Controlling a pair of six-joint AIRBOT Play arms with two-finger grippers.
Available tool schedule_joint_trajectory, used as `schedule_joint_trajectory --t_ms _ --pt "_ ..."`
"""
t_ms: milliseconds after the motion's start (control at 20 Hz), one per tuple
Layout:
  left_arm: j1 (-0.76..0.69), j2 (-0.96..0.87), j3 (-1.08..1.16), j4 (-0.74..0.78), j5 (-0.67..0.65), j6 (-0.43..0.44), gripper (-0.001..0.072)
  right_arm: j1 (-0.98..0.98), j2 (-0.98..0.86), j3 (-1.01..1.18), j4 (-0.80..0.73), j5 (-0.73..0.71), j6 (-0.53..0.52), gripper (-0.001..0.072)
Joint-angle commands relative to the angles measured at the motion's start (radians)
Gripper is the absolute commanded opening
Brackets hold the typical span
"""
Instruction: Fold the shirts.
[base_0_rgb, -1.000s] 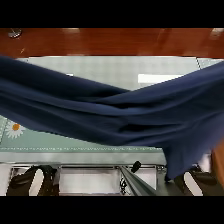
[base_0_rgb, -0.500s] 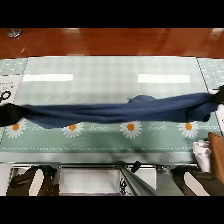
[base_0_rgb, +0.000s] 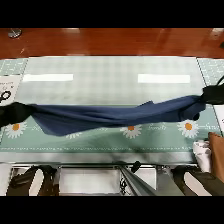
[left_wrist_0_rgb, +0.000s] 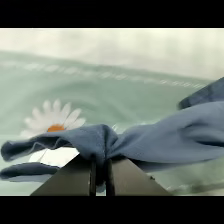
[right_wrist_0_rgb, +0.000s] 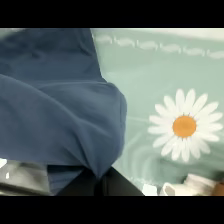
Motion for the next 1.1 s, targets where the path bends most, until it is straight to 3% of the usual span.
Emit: schedule_joint_trajectory --t_ms 0,150,300,450,600,700,850,950,1050 --pt "0.000 0.027 0.201 -0.061 -0.020 -0.047 0.0033 0.000 0.115 0.157 0.037 0.026 0.058 0.0019" --pt "0.000 0.040 0.426 0.016 -0.053 -0.088 0.0033 0.000 0.201 0.330 0.006 0.064 0.091 0.0019" --pt "0.000 0.039 0.513 0.089 -0.178 -0.092 0.0032 0.000 0.225 0.439 -0.077 0.146 0.107 0.0018" --pt "0.000 0.030 0.453 0.120 -0.350 -0.083 0.0032 0.000 0.211 0.430 -0.119 0.146 0.104 0.0018" --pt "0.000 0.029 0.266 0.120 -0.354 -0.078 0.0032 0.000 0.150 0.306 -0.089 0.146 0.088 0.0018" --pt "0.000 0.027 0.104 0.121 -0.309 -0.056 0.0032 0.000 0.106 0.148 -0.056 0.145 0.056 0.0018" --pt "0.000 0.010 -0.151 0.120 -0.133 -0.022 0.0033 0.000 -0.003 -0.086 -0.114 0.085 0.008 0.0019" --pt "0.000 -0.053 -0.270 0.119 0.016 -0.005 0.0034 0.000 -0.124 -0.151 -0.135 -0.015 -0.034 0.0019" --pt "0.000 -0.159 -0.319 0.119 0.190 0.066 0.0034 0.001 -0.254 -0.144 -0.130 -0.183 -0.021 0.0020"
